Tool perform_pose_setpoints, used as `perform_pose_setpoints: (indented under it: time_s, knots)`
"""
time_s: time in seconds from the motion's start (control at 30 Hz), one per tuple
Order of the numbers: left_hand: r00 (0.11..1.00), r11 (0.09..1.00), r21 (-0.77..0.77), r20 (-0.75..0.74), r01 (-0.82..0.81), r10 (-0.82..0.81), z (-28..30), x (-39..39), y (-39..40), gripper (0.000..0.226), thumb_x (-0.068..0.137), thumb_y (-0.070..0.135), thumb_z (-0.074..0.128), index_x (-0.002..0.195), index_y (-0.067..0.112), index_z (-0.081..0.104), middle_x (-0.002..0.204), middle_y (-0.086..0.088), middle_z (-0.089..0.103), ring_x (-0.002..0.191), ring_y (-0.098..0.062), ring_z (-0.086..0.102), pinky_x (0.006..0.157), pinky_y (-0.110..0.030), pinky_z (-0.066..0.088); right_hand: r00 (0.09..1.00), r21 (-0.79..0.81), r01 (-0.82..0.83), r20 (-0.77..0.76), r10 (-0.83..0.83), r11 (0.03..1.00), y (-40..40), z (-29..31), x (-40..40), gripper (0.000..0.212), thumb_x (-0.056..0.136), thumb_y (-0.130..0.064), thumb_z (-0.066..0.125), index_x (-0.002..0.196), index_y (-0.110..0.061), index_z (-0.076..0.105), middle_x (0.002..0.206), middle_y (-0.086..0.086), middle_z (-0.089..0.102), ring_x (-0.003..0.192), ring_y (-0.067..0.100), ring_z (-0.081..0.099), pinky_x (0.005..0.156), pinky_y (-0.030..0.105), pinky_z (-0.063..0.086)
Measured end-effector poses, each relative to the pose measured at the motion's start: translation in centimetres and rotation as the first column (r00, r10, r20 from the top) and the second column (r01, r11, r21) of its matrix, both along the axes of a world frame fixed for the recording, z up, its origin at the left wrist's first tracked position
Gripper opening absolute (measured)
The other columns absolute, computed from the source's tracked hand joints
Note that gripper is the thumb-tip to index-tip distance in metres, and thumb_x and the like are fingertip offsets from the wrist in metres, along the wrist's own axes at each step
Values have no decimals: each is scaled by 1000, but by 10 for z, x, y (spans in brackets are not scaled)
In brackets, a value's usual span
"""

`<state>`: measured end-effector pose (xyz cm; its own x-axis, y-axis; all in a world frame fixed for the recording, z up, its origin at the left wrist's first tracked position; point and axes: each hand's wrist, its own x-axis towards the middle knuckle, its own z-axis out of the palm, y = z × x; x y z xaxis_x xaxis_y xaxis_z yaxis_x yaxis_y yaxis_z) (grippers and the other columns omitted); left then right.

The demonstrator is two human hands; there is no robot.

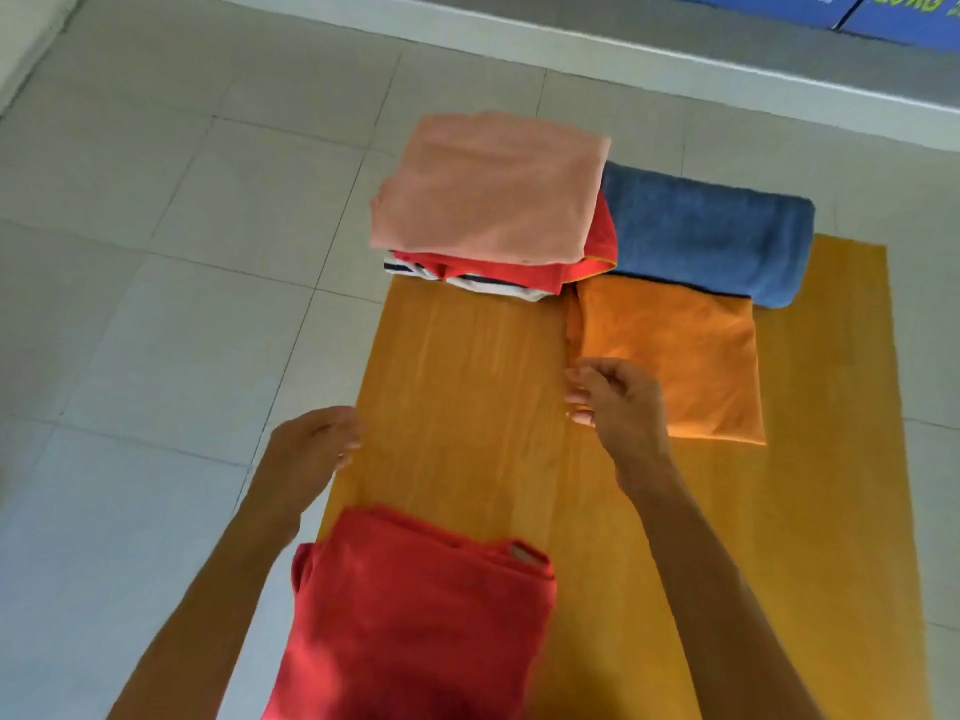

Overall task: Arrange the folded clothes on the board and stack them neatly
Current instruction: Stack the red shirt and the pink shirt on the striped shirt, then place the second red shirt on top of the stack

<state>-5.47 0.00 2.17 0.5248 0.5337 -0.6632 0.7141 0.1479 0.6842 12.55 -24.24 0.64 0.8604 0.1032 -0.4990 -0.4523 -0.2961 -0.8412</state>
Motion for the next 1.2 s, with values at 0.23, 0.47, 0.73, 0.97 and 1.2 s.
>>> perform_pose_setpoints:
  time_s: [0.23,0.47,0.73,0.97,1.2]
  knots:
    - [993,964,241,-53,115,-106,7,-59,-59,12,87,37,62,97,34,68,98,13,67,93,-10,62,86,-32,47,983,-247,-185,-63,175,951,-55,-25,-116,11,93,-25,61,87,-21,70,84,0,75,77,22,71,71,44,60]
    - [965,956,258,-251,139,-73,-1,-102,-72,44,86,44,62,119,14,58,109,4,59,106,-22,59,80,-32,42,936,-387,-351,-107,336,853,-81,-24,-167,29,92,-52,59,95,-25,67,90,-6,74,84,16,72,83,48,59]
    - [969,961,261,-245,88,-22,-16,-114,-101,73,77,56,66,132,11,52,127,-8,60,118,-29,56,98,-41,45,845,-229,-474,-389,367,850,-77,-21,-194,45,85,-57,69,105,-17,63,99,0,74,81,18,76,72,42,65]
    - [980,984,137,-177,118,-93,-20,-111,-90,43,72,55,73,97,21,73,97,4,71,94,-18,65,77,-30,47,917,-139,-253,-351,191,957,-81,-32,-202,31,87,-42,73,107,-18,74,100,-3,78,89,13,75,82,38,62]
    - [960,942,262,-236,211,-150,-24,-125,-109,89,72,65,67,146,25,37,143,-8,39,132,-32,41,107,-48,39,960,-115,-169,-245,137,979,-81,-37,-204,39,88,-50,67,119,-27,68,109,-8,74,98,12,72,87,39,60]
